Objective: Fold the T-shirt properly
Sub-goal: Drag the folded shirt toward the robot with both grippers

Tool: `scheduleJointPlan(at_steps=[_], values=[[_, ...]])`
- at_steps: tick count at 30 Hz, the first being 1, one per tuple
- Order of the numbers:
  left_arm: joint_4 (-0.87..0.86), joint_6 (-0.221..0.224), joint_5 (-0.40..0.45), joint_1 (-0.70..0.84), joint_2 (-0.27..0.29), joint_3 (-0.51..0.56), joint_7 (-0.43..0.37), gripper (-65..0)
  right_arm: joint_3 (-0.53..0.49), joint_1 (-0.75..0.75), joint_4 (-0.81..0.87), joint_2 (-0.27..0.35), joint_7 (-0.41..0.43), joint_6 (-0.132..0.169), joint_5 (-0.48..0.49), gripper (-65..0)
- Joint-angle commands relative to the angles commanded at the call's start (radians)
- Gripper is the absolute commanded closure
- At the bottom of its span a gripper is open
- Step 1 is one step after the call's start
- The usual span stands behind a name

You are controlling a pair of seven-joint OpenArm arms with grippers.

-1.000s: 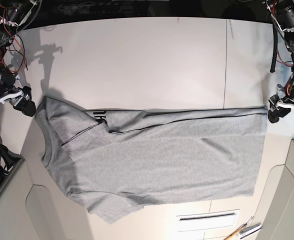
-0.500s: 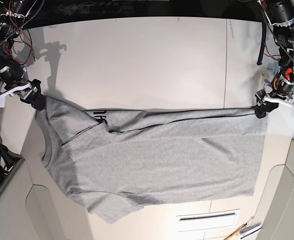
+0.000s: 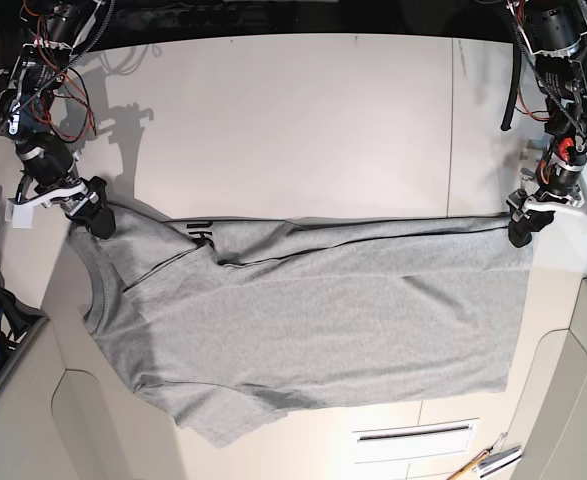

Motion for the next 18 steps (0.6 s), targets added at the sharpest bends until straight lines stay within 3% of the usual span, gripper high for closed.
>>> scheduleJointPlan(at_steps=[7, 11, 14, 18], values=[[0.000, 0.000, 0.009, 0.000, 0.000, 0.002, -0.038, -43.6, -0.001, 0.039, -0.010, 0.000, 0.004, 0.002, -0.004, -38.5], [0.000, 0.000, 0.038, -0.019, 0.000, 0.048, -0.041, -41.3, -0.001, 0.039, -0.010, 0.000, 0.004, 0.002, -0.005, -15.0], [0.000, 0.005, 0.098, -0.054, 0.000, 0.107, -0.041, -27.7, -0.001, 0.039, -0.010, 0.000, 0.004, 0.002, -0.005, -1.9], [0.000, 0.070, 0.145, -0.086, -0.001, 0.135, -0.043, -7.6, -0.001, 0.039, -0.010, 0.000, 0.003, 0.004, -0.005, 0.0]])
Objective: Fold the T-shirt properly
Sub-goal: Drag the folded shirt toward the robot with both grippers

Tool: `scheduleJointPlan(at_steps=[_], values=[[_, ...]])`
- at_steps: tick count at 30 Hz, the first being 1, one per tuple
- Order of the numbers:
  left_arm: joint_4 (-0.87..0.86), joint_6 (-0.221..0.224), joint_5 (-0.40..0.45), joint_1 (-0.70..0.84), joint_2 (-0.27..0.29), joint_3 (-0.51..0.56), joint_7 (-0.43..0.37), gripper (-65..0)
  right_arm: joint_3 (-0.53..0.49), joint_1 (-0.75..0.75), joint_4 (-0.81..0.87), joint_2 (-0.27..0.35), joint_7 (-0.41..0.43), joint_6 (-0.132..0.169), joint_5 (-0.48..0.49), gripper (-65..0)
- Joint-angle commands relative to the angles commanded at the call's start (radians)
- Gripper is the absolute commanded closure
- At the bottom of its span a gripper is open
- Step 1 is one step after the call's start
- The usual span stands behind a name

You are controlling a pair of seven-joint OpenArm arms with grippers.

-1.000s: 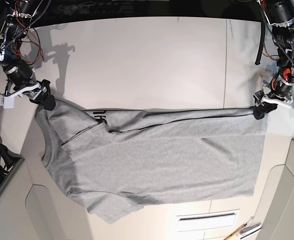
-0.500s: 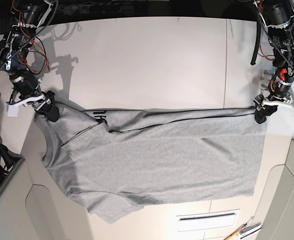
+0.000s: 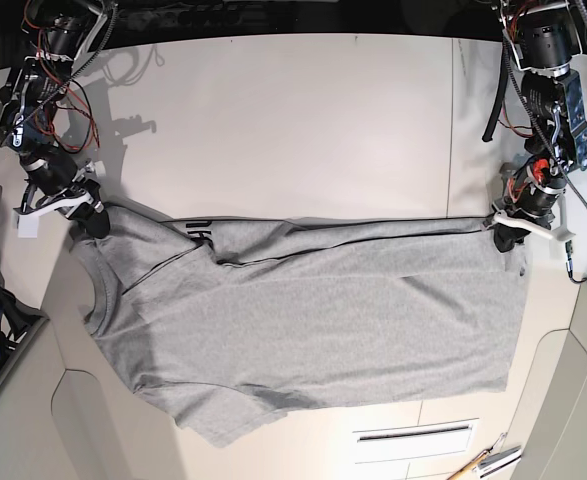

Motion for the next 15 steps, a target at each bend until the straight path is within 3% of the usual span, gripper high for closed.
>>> scheduleJointPlan(at_steps=[2, 8, 12, 15], values=[[0.000, -0.003, 0.016, 0.000, 0.000, 0.000, -0.005, 0.0, 0.000, 0.000, 0.000, 0.000, 0.000, 0.013, 0.000, 0.0], [0.014, -0.056, 0.033, 0.001, -0.004, -0.001, 0.006, 0.0, 0.000, 0.000, 0.007, 0.004, -0.010, 0.014, 0.001, 0.0], [0.080, -0.090, 0.033, 0.012, -0.006, -0.018, 0.068, 0.0, 0.018, -0.006, 0.021, 0.008, -0.080, 0.015, 0.007, 0.0], [0.127, -0.116, 0.032, 0.012, -0.006, -0.059, 0.120, 0.0, 0.033, -0.038, 0.057, 0.008, -0.102, 0.018, 0.063, 0.0]])
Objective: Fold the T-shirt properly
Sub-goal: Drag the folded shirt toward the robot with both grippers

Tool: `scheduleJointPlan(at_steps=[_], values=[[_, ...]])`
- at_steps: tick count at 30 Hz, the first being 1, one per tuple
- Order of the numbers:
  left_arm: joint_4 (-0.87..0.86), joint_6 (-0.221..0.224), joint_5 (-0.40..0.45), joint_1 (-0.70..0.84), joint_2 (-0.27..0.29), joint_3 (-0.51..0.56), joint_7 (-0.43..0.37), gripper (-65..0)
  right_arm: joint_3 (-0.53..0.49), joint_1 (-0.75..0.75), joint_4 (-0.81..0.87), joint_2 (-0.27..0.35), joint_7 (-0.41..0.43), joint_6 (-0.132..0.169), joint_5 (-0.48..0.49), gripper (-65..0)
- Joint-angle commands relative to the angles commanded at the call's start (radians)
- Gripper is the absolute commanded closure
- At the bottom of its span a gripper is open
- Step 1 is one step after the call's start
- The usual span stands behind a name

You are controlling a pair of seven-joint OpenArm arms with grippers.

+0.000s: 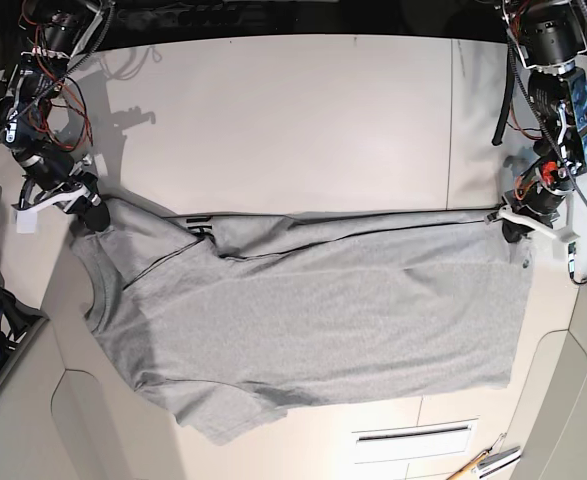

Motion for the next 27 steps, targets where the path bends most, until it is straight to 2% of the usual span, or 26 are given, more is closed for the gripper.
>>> scheduleJointPlan(at_steps=[3, 5, 7, 10, 14, 21, 27], values=[[0.039, -0.002, -0.016, 0.011, -0.010, -0.022, 0.034, 0.0, 0.003, -0.046, 0.068, 0.000, -0.008, 0.000, 0.012, 0.0], [0.071, -0.031, -0.023, 0.039, -0.019, -0.022, 0.035, 0.0, 0.003, -0.085, 0.126, 0.000, -0.023, 0.000, 0.022, 0.0], [0.111, -0.041, -0.039, 0.080, -0.023, -0.022, 0.043, 0.0, 0.003, -0.125, 0.182, 0.004, -0.032, 0.000, 0.035, 0.0], [0.154, -0.041, -0.076, 0.141, -0.022, -0.022, 0.042, 0.0, 0.003, -0.175, 0.251, 0.023, -0.041, 0.000, 0.043, 0.0], [0.197, -0.041, -0.075, 0.211, -0.023, -0.030, 0.043, 0.0, 0.003, -0.246, 0.319, 0.052, -0.047, 0.000, 0.043, 0.0], [0.326, -0.041, -0.104, 0.348, -0.022, -0.081, 0.057, 0.0, 0.021, -0.364, 0.349, 0.095, -0.065, 0.001, 0.089, 0.0], [0.415, -0.041, -0.125, 0.469, -0.022, -0.086, 0.071, 0.0, 0.085, -0.454, 0.349, 0.095, -0.080, 0.015, 0.145, 0.0]])
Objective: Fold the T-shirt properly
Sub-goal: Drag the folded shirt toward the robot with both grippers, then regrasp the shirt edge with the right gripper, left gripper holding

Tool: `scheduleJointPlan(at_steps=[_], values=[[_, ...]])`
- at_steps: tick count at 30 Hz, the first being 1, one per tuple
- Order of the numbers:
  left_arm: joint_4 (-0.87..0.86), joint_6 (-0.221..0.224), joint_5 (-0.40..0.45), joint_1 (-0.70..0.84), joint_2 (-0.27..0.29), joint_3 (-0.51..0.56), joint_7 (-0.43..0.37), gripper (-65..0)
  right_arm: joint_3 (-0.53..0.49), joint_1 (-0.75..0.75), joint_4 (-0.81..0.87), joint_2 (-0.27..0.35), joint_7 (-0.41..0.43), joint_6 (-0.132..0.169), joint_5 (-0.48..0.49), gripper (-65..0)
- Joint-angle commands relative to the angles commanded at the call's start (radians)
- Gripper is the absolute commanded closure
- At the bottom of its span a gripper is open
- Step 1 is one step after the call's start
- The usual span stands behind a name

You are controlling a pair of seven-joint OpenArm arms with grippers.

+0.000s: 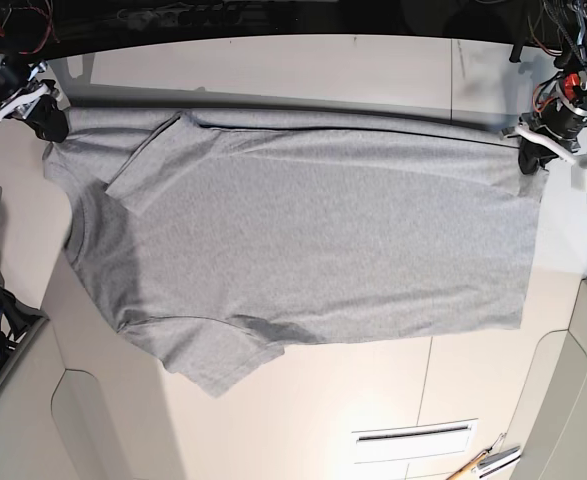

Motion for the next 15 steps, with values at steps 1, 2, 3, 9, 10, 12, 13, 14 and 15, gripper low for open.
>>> scheduleJointPlan(at_steps=[1, 2, 3, 9, 10, 12, 13, 14, 15], values=[[0.004, 0.000, -0.003, 0.017, 0.001, 0.000, 0.001, 0.0, 0.007, -0.014, 0.000, 0.000, -0.002, 0.000, 0.007, 0.0], [0.007, 0.000, -0.003, 0.034, 0.000, 0.000, 0.001, 0.0, 0.013, -0.029, 0.000, 0.000, -0.003, 0.000, 0.010, 0.0], [0.011, -0.001, -0.002, 0.050, 0.000, 0.000, 0.001, 0.0, 0.021, -0.040, 0.000, 0.000, -0.006, 0.000, 0.013, 0.0], [0.027, -0.018, -0.032, 0.140, 0.001, 0.000, 0.004, 0.0, 0.035, -0.097, 0.000, 0.002, -0.014, 0.001, 0.028, 0.0], [0.032, -0.018, -0.040, 0.150, 0.001, 0.000, 0.004, 0.0, 0.035, -0.108, 0.000, 0.002, -0.019, 0.001, 0.028, 0.0], [0.035, -0.018, -0.047, 0.163, 0.003, 0.000, 0.005, 0.0, 0.035, -0.127, 0.000, 0.003, -0.021, 0.000, 0.029, 0.0], [0.035, -0.018, -0.045, 0.162, 0.006, 0.000, 0.012, 0.0, 0.035, -0.132, 0.000, 0.002, -0.021, 0.000, 0.026, 0.0], [0.035, -0.019, -0.044, 0.162, 0.010, 0.000, 0.011, 0.0, 0.035, -0.138, 0.000, 0.002, -0.019, 0.000, 0.024, 0.0], [0.035, -0.019, -0.045, 0.162, 0.013, 0.000, 0.011, 0.0, 0.035, -0.143, 0.000, 0.002, -0.016, 0.000, 0.024, 0.0]])
